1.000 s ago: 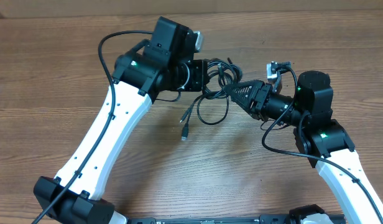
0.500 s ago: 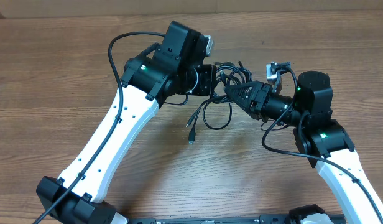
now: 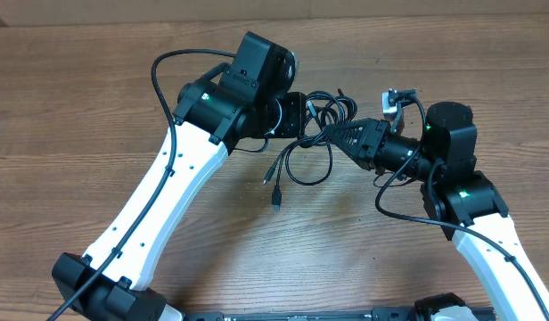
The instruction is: Untangle cables
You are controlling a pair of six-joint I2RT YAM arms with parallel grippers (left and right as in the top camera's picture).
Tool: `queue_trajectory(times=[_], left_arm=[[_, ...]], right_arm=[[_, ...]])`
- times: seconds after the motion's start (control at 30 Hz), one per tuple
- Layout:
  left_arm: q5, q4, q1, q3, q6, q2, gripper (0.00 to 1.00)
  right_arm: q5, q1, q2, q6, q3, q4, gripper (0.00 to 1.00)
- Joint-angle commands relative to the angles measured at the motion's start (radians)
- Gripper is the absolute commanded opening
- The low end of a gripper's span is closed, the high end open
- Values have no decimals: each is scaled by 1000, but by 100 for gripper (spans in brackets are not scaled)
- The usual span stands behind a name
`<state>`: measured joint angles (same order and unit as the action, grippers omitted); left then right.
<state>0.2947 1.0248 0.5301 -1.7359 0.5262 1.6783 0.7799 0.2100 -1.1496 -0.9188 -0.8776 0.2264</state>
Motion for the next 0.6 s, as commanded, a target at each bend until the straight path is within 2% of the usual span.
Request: queue_trajectory(times=[0.0,0.17,0.43,0.57], left_arm=[[-21,3,1,0,21,-8,4],[-21,3,1,0,20,-8,4],[-21,3,0,0,20,-8,4],[-21,3,0,0,20,-8,4]], right_arm=[[6,-1,3,3,-22,-12,25],[6,-1,3,3,-22,-12,23],[5,-1,3,3,-22,-12,4],[-2,-1,3,3,-22,-11,4]])
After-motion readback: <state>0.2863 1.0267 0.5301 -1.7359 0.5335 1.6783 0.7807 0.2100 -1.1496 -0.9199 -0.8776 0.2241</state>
